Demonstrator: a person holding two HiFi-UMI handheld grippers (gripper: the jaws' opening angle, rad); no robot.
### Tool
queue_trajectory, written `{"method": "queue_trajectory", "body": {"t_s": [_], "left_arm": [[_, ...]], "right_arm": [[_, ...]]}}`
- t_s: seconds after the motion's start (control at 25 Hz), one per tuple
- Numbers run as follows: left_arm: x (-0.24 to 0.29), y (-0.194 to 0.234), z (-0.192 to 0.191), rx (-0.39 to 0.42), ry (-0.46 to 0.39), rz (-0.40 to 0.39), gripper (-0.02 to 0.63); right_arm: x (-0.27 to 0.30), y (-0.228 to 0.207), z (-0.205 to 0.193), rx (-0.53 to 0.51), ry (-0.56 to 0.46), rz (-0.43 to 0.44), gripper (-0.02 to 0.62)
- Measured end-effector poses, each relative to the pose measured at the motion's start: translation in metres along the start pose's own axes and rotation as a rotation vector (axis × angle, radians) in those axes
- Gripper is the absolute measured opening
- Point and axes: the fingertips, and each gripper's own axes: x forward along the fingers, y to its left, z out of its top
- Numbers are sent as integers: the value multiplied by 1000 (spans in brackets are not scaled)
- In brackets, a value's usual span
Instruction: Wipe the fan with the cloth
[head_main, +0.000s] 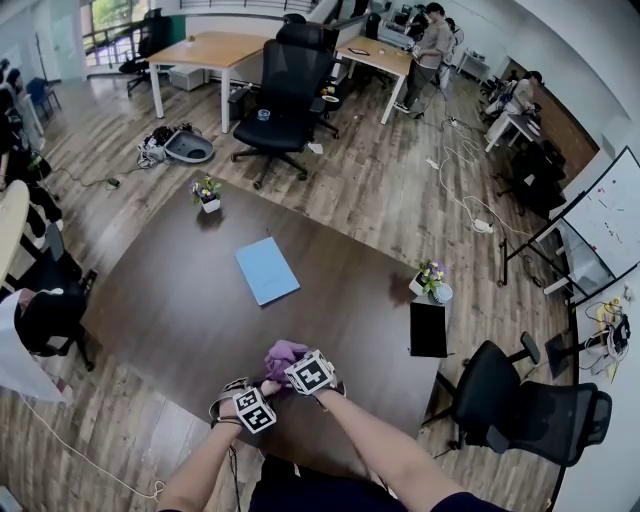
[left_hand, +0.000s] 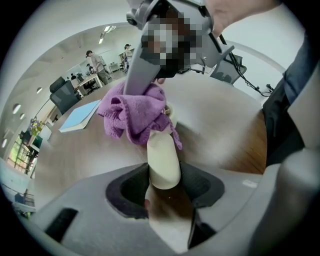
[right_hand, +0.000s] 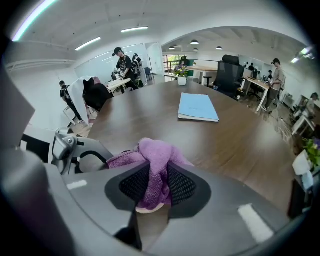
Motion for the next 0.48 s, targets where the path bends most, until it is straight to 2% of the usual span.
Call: {"method": "queue_trajectory", "body": {"t_s": [0.48], "left_arm": [[0,0,0,-1,4,2,196]], "right_arm": [[-12,-23,-19,131,-16,-26,114]]}}
